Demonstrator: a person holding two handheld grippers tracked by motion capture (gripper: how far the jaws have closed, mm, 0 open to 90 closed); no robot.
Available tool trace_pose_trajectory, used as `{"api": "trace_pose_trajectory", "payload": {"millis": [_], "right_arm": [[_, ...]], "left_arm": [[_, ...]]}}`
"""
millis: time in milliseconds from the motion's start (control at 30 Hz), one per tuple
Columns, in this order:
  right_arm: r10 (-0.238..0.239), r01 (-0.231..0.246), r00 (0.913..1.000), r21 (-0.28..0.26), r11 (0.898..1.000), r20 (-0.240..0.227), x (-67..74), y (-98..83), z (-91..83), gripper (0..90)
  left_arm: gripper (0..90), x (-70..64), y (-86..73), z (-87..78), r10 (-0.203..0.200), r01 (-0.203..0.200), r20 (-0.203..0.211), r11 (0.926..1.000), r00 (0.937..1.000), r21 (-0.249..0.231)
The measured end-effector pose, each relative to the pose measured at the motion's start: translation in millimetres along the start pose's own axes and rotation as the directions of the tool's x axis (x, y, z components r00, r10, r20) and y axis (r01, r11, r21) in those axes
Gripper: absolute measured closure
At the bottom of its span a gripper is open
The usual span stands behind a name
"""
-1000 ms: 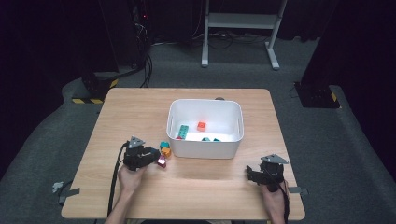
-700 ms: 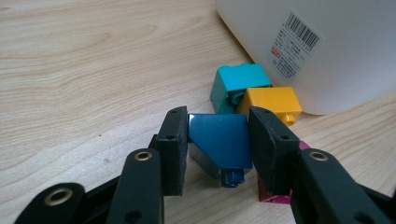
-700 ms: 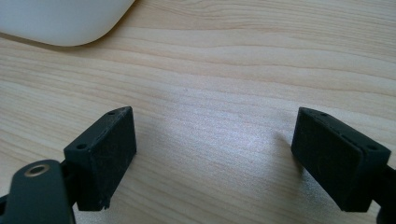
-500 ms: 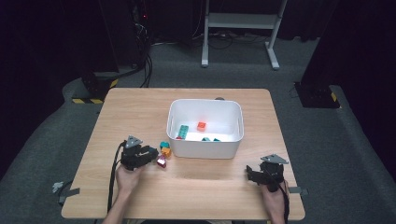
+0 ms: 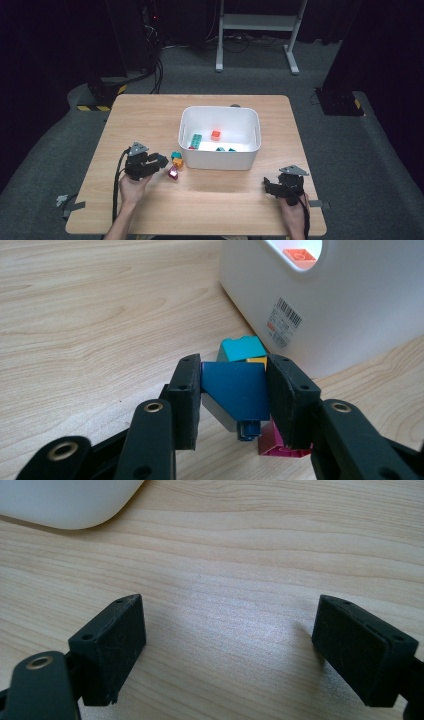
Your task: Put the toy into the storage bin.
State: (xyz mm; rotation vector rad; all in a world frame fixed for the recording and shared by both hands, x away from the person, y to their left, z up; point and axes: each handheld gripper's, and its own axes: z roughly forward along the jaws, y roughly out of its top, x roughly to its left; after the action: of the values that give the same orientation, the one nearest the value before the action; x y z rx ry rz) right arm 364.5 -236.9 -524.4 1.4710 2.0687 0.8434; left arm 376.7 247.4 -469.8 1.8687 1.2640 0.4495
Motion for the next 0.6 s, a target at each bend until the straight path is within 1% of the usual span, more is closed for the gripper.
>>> {"api": "trace_pose_trajectory", "payload": {"millis": [367,400,533,600], "right_arm": [[0.000,0.000,1.0000,0.000,1.000,0.000,0.0,0.0,0.0,13.7],[0.000,0.000,1.0000,0.000,1.000,0.000,0.0,0.0,0.0,13.7],[0.000,0.000,1.0000,0.000,1.000,0.000,0.0,0.0,0.0,13.7],[0.000,0.000,1.0000,0.000,1.000,0.000,0.0,0.0,0.0,13.7]], "left_arm": [[58.8,1.0,10.0,-8.5,-0.009,0.009,0.027,0.9999,0.9996,-0.012],[58.8,0.4,10.7,-9.1,-0.014,0.015,0.028,0.9998,0.9995,-0.016],[58.8,0.1,15.7,-13.9,-0.001,0.002,0.036,0.9999,0.9994,-0.014],[58.8,-0.1,18.3,-16.6,-0.001,0.002,0.044,0.9999,0.9990,-0.015]]}}
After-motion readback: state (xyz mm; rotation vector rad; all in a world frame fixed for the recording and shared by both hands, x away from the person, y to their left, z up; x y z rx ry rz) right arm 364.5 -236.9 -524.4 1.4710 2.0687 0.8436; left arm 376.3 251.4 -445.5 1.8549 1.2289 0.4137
